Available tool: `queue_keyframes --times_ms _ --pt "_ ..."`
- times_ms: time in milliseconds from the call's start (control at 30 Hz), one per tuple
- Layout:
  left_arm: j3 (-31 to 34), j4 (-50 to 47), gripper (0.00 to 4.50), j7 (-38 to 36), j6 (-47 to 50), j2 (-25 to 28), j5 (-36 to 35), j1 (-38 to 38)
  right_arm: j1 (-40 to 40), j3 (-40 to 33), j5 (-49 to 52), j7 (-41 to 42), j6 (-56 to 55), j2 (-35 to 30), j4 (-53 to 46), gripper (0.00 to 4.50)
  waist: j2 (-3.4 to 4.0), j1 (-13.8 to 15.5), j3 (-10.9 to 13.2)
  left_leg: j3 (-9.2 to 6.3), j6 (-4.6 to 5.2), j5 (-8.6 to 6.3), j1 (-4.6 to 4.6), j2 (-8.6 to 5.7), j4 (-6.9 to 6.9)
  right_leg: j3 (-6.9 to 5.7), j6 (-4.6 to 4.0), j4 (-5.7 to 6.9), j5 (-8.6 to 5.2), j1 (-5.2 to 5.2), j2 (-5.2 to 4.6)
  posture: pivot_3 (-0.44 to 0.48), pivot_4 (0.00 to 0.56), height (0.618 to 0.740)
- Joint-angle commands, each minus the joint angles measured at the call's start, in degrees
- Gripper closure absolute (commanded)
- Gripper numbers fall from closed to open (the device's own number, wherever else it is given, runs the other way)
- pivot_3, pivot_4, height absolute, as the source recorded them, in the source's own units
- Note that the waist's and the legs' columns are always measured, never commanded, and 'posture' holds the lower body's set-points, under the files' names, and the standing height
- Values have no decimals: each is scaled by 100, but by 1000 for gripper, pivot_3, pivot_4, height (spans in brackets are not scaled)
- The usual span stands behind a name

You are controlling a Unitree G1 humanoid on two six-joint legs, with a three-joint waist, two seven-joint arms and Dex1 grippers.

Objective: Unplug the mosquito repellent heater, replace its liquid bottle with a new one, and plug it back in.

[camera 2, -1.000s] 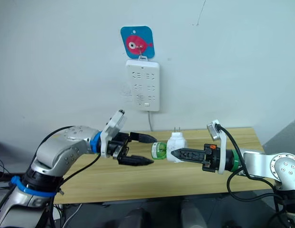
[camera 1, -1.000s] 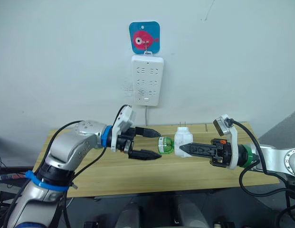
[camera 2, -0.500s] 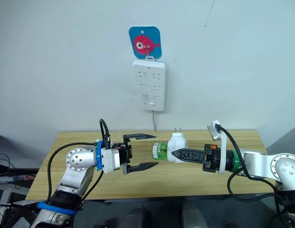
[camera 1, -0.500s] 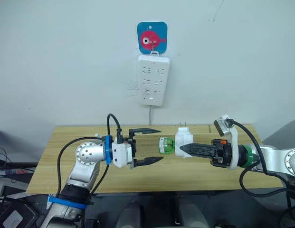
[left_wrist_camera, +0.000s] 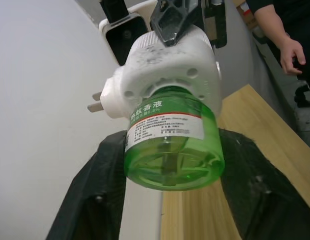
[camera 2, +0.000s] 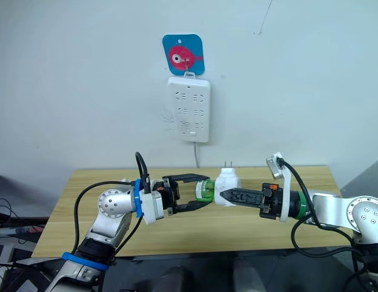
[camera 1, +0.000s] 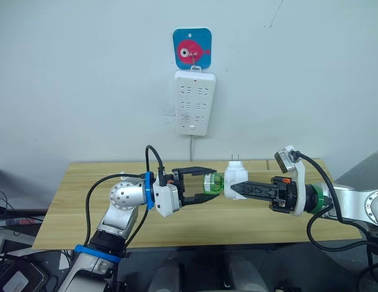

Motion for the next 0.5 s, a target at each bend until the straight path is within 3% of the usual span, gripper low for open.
queue_keyframes --times_ms 33,167,367,500 --pt "-21 -223 2239 31 265 121 -170 -113 -43 -116 135 60 -6 -19 -119 1542 0 -2 0 -1 0 0 0 0 0 -1 0 0 0 0 0 -99 148 730" --pt "-107 -787 2239 -251 1555 453 -732 -274 -42 -136 135 74 1 -42 -110 1542 0 -10 0 -2 0 0 -1 0 0 -1 0 1 0 0 1 -101 154 730" --pt "-124 -1777 2239 -447 6696 1701 -2757 -1258 6 -119 135 140 70 -191 -182 1542 0 -46 3 -16 0 0 -2 1 1 -8 2 5 -1 1 14 -93 156 730" --pt "-110 -1604 2239 -779 8210 2016 -3327 -1795 17 -65 135 168 71 -251 -224 1542 0 -112 3 -18 0 0 -1 0 -1 -10 4 3 -4 2 41 -93 156 730"
